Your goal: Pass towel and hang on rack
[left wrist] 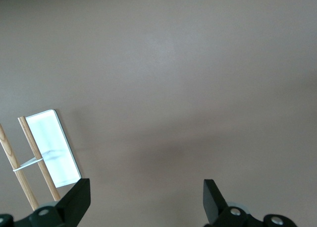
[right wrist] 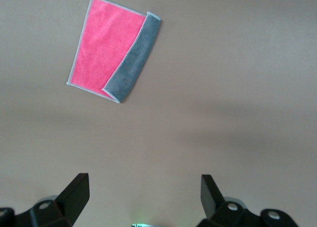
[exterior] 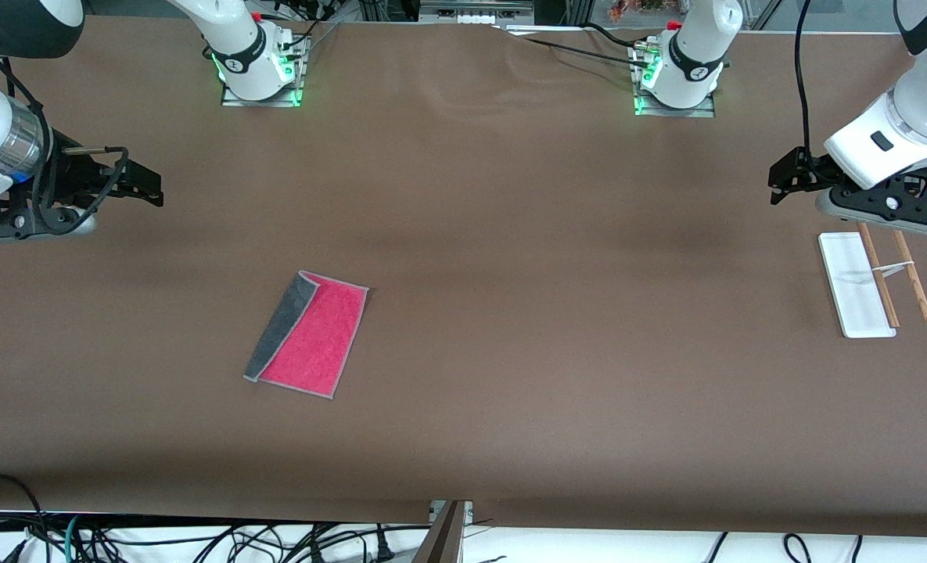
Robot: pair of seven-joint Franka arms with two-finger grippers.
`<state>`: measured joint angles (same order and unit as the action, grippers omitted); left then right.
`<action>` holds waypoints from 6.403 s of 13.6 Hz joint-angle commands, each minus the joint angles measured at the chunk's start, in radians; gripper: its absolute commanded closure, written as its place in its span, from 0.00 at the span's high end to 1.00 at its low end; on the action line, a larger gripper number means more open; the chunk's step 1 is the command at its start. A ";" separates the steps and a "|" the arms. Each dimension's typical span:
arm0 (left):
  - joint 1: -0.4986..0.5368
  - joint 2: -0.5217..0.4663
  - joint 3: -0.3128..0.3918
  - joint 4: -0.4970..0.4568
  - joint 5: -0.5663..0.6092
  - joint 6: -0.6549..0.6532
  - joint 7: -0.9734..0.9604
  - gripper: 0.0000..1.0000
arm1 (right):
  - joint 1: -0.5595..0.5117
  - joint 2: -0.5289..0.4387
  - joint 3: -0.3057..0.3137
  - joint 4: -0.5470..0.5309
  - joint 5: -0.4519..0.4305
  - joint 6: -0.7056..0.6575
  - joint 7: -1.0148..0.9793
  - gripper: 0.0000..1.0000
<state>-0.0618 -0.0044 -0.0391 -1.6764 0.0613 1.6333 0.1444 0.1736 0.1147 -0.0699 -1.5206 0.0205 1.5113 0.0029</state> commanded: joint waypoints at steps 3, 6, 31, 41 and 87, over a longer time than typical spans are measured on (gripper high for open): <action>0.000 -0.005 0.004 0.001 -0.018 -0.009 0.003 1.00 | -0.011 -0.006 0.012 0.007 -0.014 -0.020 0.005 0.99; 0.000 -0.003 0.004 0.001 -0.018 -0.009 0.003 1.00 | -0.011 -0.006 0.012 0.005 -0.014 -0.022 0.005 0.99; 0.000 -0.005 0.004 0.001 -0.018 -0.010 0.003 1.00 | 0.029 0.023 0.018 -0.198 -0.005 0.218 0.017 0.99; 0.002 -0.006 0.008 0.000 -0.018 -0.032 0.004 1.00 | 0.204 0.373 0.038 -0.357 -0.004 0.858 0.310 0.98; 0.031 -0.005 0.008 0.001 -0.074 -0.078 0.004 1.00 | 0.196 0.410 0.027 -0.432 -0.007 0.853 0.229 0.82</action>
<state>-0.0354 -0.0026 -0.0306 -1.6771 0.0070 1.5665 0.1444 0.3784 0.5398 -0.0518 -1.9459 0.0151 2.3677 0.2267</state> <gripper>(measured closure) 0.000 0.775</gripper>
